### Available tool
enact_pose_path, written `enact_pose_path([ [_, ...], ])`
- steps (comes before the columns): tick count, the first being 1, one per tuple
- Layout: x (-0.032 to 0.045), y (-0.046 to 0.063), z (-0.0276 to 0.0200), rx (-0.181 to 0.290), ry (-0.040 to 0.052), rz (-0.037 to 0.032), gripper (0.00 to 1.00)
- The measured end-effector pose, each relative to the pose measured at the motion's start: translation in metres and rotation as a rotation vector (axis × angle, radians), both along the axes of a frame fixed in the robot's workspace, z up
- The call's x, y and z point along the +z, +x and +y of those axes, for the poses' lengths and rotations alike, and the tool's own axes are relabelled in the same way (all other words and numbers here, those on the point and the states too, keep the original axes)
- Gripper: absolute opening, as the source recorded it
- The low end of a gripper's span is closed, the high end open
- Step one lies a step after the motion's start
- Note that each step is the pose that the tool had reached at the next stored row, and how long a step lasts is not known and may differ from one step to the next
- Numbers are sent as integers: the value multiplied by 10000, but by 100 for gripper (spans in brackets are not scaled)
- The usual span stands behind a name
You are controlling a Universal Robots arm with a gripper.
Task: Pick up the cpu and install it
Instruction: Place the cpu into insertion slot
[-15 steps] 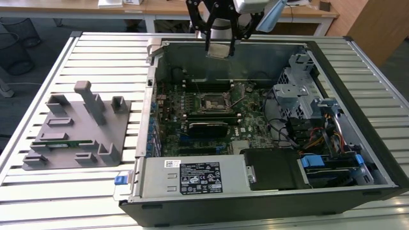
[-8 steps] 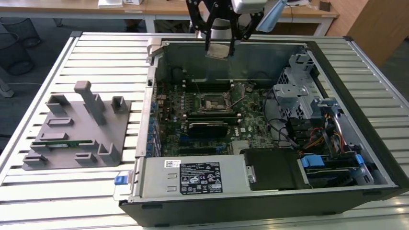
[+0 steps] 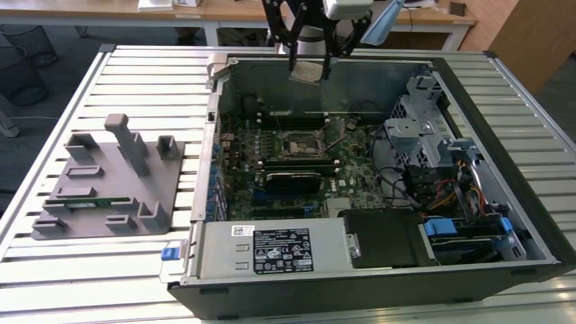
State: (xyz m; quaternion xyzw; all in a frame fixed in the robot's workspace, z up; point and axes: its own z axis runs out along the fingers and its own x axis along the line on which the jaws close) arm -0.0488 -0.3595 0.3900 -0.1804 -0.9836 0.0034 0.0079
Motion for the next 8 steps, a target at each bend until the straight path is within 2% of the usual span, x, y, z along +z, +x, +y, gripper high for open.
enact_pose_path([
  [8,-2,0,0,-343,1,-1,53],
])
